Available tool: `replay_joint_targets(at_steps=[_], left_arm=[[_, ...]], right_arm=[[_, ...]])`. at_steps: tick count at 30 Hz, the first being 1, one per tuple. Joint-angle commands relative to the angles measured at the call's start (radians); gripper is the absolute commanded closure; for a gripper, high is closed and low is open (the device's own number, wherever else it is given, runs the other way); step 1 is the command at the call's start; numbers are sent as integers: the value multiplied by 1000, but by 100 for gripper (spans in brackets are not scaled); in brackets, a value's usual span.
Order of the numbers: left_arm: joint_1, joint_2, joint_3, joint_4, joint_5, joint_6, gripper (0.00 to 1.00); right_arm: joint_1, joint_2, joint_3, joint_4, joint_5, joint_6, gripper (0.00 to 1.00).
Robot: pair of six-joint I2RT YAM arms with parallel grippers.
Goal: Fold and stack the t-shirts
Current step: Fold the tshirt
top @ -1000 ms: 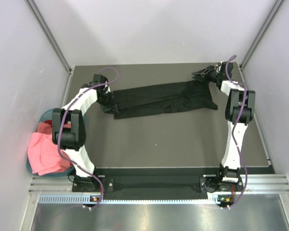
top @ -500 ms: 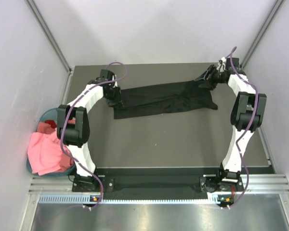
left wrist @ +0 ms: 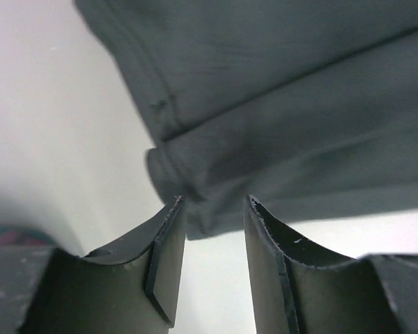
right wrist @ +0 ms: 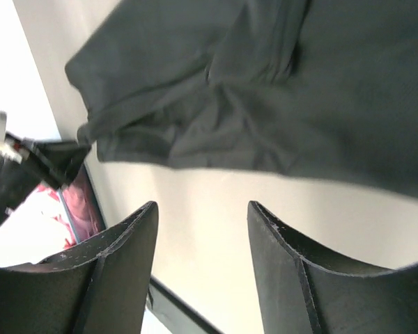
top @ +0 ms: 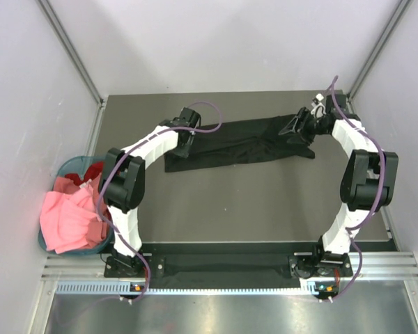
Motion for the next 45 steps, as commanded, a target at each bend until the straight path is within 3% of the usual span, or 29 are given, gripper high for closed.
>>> replay_joint_targets(at_steps=[1,18,25,28,37,45], left_arm=[[-3,21,38,11,-130,56,56],[-14,78,67,-32,-146,54,61],[-22,35,40,-37,-117,25,55],[-20,38,64,-70,-111,-22,55],[9,-42,83,-159,116,-179,52],[116,-146,-29,-135,339,-288,55]], right_arm=[[17,-98,-53,-12,-1,-38,45],[19,-149,-123,-16,10,-52,45],[19,-86,-47,60,110,28,45],[16,16,39,85,139,65,45],[16,283,364,77,194,8,49],[39,402,495,191,171,-9,54]])
